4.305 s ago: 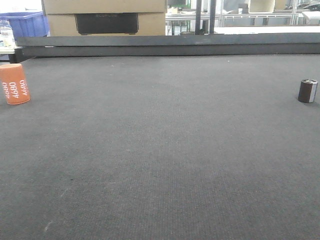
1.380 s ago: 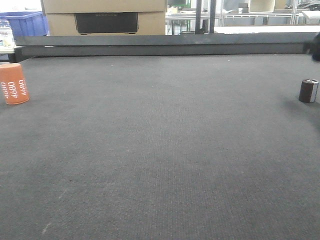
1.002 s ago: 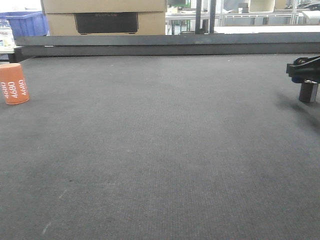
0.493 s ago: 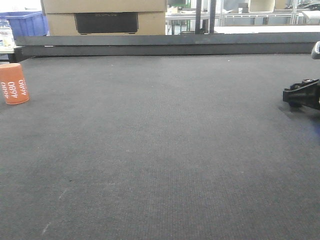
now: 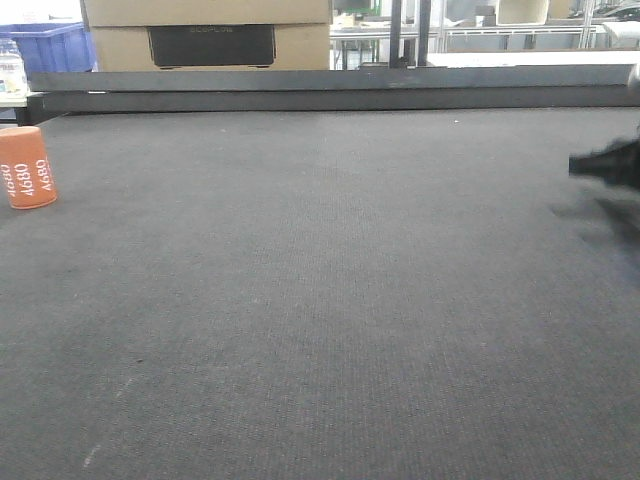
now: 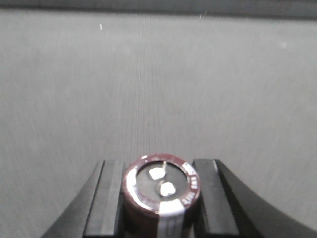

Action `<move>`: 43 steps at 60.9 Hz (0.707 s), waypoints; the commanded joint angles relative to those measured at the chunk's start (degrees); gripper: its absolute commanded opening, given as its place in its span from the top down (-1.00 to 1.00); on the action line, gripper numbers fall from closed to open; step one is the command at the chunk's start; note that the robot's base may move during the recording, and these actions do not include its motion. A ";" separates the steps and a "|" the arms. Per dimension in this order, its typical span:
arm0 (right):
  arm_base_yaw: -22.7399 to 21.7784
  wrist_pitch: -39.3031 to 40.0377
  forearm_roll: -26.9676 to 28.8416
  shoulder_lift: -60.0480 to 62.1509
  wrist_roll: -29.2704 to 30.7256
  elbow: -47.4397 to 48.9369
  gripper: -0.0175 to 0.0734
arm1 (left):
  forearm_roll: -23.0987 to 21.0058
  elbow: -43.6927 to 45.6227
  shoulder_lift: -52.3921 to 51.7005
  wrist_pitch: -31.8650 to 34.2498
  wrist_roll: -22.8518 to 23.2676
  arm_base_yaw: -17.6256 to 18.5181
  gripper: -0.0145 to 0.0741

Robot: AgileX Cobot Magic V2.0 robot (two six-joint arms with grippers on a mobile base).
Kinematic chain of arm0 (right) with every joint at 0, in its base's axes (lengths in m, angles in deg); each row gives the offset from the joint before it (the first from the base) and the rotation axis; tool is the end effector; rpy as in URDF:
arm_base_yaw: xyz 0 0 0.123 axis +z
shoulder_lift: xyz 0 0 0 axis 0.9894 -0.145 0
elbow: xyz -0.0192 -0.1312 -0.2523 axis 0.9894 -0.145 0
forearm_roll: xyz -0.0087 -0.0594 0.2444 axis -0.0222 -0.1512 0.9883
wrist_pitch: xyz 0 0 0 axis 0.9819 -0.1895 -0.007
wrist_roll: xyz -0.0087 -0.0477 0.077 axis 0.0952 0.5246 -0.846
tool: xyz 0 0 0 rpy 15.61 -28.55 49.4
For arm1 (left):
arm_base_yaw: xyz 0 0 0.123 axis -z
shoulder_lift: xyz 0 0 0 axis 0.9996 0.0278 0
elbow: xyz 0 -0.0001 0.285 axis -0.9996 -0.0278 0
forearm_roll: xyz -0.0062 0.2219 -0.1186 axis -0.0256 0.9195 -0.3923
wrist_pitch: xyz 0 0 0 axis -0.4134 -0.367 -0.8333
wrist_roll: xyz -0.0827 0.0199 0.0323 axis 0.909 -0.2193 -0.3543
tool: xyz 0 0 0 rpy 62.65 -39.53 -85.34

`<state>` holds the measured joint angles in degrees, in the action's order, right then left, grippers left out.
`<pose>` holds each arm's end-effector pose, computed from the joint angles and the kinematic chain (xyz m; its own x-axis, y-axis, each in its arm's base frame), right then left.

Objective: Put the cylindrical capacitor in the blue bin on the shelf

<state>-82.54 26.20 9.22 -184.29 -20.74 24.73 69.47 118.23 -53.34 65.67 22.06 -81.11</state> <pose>0.3814 -0.0138 0.1388 -0.1972 -0.0064 -0.9803 0.0993 0.9947 -0.0264 0.0986 -0.0102 0.3705 -0.0842 -0.0223 -0.9962 0.0984 0.9947 -0.0306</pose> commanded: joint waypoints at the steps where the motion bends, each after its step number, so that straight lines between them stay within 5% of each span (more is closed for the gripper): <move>1: -0.24 -3.13 0.16 6.63 0.12 0.11 0.97 | -0.40 0.41 2.10 0.66 0.01 0.40 -0.70; 10: -0.03 -13.54 0.16 18.35 0.12 0.11 0.97 | 0.37 -1.31 8.85 4.95 0.01 0.40 -0.70; 27: -0.03 -30.11 0.16 38.11 0.12 0.11 0.97 | -1.24 -7.09 30.76 31.74 0.01 0.40 -0.70; 43: -0.03 -35.58 0.16 47.40 0.12 0.11 0.97 | -8.10 -6.28 53.54 56.22 0.01 0.40 -0.70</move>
<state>-82.54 -8.90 9.22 -139.06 -20.74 24.73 63.70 111.41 -4.67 113.26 22.06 -81.11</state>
